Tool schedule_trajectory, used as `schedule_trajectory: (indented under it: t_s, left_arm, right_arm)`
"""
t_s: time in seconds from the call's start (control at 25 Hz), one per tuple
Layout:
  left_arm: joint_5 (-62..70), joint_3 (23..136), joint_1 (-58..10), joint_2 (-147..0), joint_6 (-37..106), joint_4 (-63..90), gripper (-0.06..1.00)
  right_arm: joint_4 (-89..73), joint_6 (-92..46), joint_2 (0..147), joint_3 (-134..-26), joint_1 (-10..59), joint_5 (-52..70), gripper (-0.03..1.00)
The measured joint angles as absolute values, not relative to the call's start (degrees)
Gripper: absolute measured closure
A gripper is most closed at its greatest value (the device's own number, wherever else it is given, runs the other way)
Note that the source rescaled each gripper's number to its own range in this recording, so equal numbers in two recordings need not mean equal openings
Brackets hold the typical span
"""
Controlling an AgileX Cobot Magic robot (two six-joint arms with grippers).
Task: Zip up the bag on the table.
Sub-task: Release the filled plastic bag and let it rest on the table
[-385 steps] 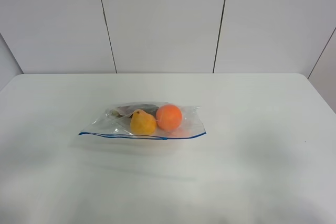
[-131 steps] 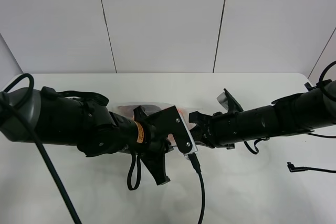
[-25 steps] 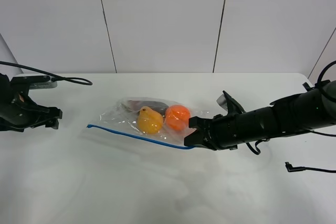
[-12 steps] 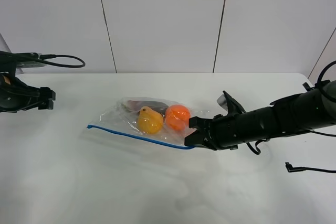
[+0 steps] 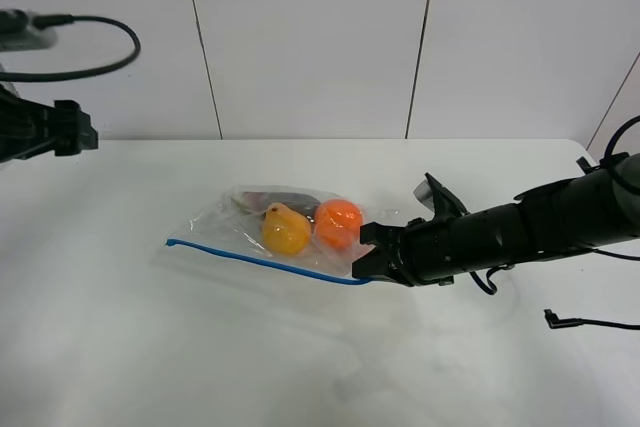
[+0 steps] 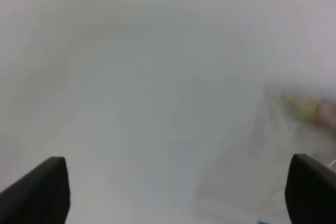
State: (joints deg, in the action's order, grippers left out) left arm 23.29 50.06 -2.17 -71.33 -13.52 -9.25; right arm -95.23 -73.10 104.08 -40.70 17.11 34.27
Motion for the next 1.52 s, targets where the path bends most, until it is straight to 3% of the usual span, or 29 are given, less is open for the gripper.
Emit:
schedule_trajectory:
  t_s: [0.52,1.52]
  left_arm:
    - [28.74,50.06,-2.17,-41.34,-13.52,-8.49,-0.02]
    - [58.64,42.45,-2.17,-2.35,-13.15,-5.21,-0.02]
  right_arm:
    - [-95.23,-73.10,104.08,-40.70,17.11,34.27,0.97]
    - [-95.23,-73.10,104.08,-40.70,17.11,33.56,0.97]
